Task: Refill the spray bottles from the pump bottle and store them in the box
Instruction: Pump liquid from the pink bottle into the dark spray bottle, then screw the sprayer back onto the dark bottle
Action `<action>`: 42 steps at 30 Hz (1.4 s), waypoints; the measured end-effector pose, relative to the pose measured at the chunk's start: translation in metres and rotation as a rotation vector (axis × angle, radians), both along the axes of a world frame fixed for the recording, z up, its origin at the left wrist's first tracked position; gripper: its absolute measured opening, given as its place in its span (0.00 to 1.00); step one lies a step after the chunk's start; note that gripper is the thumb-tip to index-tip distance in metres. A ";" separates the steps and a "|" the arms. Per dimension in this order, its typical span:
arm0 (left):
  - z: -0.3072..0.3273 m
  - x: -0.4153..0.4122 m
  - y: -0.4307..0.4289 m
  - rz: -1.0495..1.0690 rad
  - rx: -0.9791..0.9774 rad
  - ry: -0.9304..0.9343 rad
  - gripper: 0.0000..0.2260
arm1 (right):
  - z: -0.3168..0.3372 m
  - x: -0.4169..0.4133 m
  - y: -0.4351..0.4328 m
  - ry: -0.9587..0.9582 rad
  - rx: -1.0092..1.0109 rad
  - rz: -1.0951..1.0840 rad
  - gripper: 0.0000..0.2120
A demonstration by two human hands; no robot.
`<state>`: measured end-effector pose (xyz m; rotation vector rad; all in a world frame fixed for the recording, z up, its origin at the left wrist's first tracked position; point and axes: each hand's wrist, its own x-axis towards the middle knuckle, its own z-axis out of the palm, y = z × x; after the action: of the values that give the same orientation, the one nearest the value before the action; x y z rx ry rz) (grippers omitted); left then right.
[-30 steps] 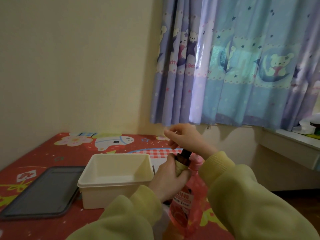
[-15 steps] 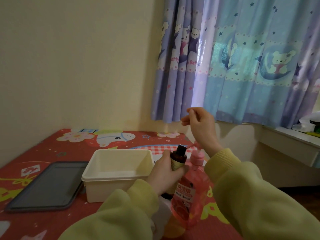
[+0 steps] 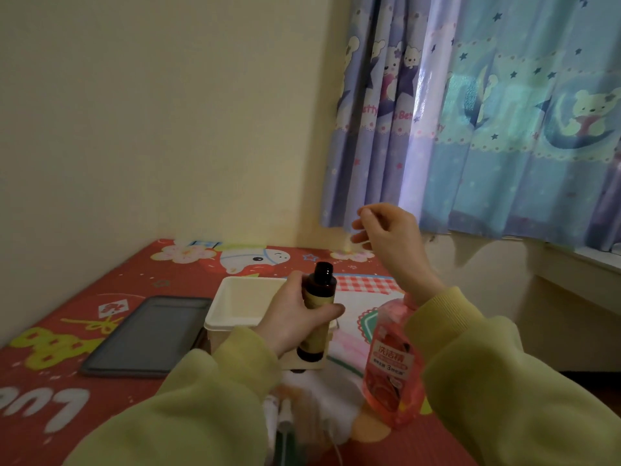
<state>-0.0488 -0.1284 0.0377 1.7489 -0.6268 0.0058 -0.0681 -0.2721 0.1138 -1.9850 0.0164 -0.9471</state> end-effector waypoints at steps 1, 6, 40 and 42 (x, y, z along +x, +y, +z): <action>-0.003 0.001 0.011 0.022 0.004 -0.001 0.20 | -0.006 0.002 0.008 0.022 -0.008 0.013 0.07; -0.011 0.004 0.054 0.097 0.027 -0.022 0.19 | -0.037 0.005 0.035 0.091 -0.032 0.026 0.09; -0.043 0.010 0.143 0.140 -0.013 0.057 0.20 | -0.169 0.060 0.145 1.177 -0.533 0.084 0.13; -0.042 0.012 0.143 0.140 -0.010 0.056 0.20 | -0.167 0.061 0.142 1.185 -0.466 0.115 0.09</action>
<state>-0.0373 0.0142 -0.0043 1.7742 -0.4624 0.0570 -0.0072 -0.1300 -0.0535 -2.6646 0.3611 0.4446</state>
